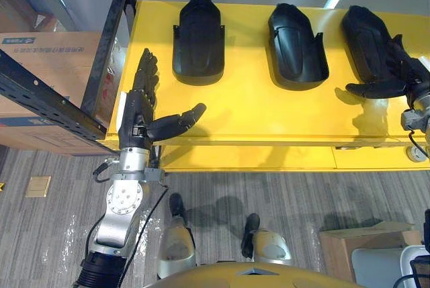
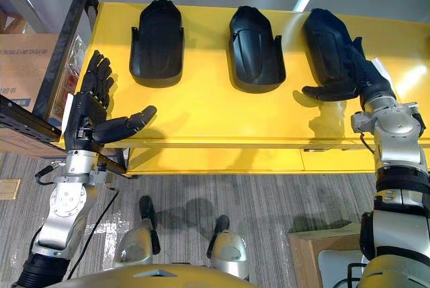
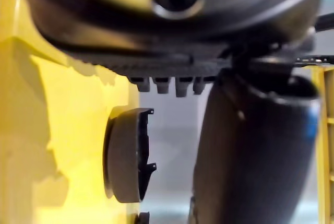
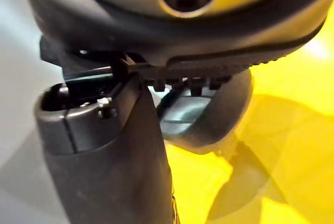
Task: Walk over and take three plastic housings, then place them on the shelf
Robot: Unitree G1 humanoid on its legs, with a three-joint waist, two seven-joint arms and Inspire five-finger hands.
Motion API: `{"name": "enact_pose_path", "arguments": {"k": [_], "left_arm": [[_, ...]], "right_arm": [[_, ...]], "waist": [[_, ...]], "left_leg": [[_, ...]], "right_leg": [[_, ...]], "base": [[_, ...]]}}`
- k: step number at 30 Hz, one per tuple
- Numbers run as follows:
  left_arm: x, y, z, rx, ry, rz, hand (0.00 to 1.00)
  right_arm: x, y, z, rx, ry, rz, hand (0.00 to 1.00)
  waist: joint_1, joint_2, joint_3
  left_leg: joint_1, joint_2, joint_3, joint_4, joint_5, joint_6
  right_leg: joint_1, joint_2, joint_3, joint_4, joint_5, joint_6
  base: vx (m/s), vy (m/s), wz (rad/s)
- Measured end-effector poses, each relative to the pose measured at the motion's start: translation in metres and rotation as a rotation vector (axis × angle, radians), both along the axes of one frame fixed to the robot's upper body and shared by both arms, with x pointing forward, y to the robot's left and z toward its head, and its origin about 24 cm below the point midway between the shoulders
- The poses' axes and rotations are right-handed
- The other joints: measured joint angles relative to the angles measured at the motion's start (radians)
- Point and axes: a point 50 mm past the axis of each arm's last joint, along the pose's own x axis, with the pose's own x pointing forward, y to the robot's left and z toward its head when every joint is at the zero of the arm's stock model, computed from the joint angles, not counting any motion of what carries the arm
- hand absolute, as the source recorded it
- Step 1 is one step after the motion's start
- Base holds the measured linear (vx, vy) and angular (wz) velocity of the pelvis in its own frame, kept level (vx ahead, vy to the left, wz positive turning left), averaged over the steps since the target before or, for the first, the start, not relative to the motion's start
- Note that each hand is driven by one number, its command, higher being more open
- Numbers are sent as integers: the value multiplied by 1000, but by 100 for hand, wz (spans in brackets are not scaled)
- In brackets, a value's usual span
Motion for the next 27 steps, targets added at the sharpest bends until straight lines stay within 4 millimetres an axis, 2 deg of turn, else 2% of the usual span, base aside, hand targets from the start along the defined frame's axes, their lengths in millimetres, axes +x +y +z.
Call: {"name": "enact_pose_path", "arguments": {"k": [8,19,23,27], "left_arm": [[0,0,0,12,1,-13,100],[0,0,0,20,0,-24,100],[0,0,1,22,-2,-24,100],[-1,-1,0,16,-3,-22,100]], "right_arm": [[-2,-1,0,4,41,59,100],[-10,-3,-13,14,100,84,100],[-14,-7,-19,-21,101,43,100],[-15,-11,-11,-142,-16,-94,100]], "waist": [[-1,-11,3],[0,-27,-5],[4,-36,-11],[0,-34,-14]], "left_leg": [[10,0,8,0,-4,-1],[34,1,16,0,-9,-6],[34,1,16,0,-10,-8],[30,1,15,0,-10,-7]], "right_leg": [[6,0,7,-2,1,0],[33,4,11,-21,3,2],[34,4,11,-23,4,3],[33,4,11,-26,5,3]], "base": [[1,-4,-2],[3,-3,-1],[0,0,0],[0,0,0]]}}
